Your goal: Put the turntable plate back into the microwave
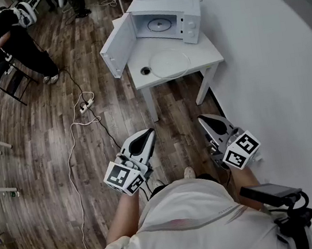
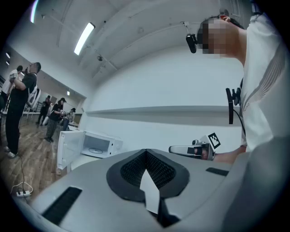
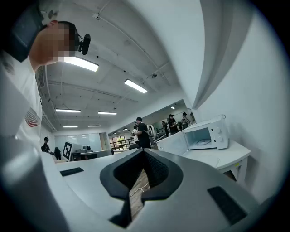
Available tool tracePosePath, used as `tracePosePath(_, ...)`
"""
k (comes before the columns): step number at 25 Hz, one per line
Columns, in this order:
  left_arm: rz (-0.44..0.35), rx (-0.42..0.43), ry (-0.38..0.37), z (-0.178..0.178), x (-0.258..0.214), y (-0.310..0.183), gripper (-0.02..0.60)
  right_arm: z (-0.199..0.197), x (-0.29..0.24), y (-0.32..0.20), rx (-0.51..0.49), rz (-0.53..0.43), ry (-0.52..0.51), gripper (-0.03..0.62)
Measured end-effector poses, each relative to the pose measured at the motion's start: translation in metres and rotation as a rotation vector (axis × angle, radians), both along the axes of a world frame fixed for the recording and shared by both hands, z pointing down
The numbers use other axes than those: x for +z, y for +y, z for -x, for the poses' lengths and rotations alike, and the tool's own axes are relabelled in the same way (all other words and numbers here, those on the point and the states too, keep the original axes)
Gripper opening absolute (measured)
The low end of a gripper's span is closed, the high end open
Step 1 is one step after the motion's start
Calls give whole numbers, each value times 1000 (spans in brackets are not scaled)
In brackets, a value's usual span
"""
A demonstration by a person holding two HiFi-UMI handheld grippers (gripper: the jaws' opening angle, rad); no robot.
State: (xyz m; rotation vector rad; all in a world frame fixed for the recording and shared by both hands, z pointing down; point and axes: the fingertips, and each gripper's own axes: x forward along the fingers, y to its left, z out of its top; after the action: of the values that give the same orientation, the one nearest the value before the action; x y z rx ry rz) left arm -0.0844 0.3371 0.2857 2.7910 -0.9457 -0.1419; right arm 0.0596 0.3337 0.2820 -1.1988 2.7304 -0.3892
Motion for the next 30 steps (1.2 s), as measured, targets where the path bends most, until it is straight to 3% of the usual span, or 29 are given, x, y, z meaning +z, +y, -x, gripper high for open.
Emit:
tracePosePath(13,-35,-61,-19,-77,-1,-15,11,-86,19,-30,-15,14,-29,2)
tracePosePath(24,-5,-108,-31,-75,12,-35,11,-77,32,-61,-77,29,-22,2)
tracePosePath(30,3,-94,-3,-70,22,-75,11,-80,37,-94,-42,22,-15,2)
